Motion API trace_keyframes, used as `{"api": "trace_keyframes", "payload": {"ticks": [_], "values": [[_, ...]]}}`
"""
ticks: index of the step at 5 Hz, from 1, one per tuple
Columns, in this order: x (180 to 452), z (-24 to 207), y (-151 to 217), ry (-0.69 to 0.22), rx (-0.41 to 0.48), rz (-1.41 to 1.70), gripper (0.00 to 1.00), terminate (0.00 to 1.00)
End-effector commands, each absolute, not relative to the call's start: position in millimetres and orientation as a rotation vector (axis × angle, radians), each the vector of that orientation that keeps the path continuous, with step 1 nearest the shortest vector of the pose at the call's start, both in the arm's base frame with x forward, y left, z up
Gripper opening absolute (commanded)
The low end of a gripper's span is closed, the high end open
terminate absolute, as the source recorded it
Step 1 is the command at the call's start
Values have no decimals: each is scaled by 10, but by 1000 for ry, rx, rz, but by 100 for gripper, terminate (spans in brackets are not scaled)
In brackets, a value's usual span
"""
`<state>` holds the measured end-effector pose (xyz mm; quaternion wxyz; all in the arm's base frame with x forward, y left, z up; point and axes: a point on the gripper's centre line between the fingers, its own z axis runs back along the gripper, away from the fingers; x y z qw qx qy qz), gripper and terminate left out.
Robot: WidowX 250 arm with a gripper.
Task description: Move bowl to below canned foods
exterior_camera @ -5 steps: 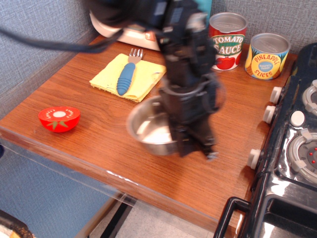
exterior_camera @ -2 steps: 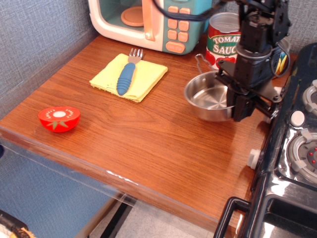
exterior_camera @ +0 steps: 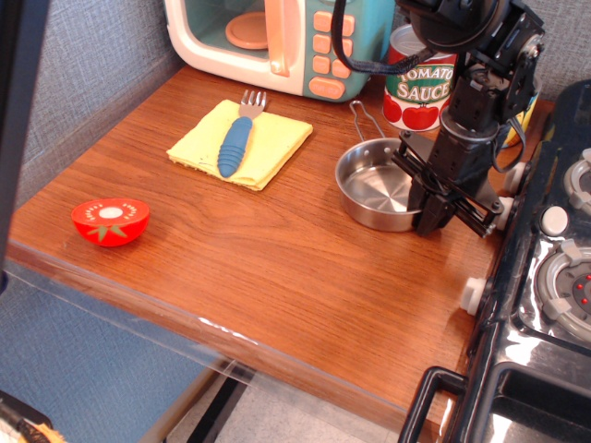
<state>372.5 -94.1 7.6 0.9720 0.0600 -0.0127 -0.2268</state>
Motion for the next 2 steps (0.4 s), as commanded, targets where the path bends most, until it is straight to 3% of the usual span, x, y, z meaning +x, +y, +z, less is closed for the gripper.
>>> {"api": "trace_keyframes", "payload": {"ticks": [1,2], "values": [[3689,116,-718,-17,139,-443,100,0],[3666,417,-730,-87,91,-450,100,0]]}}
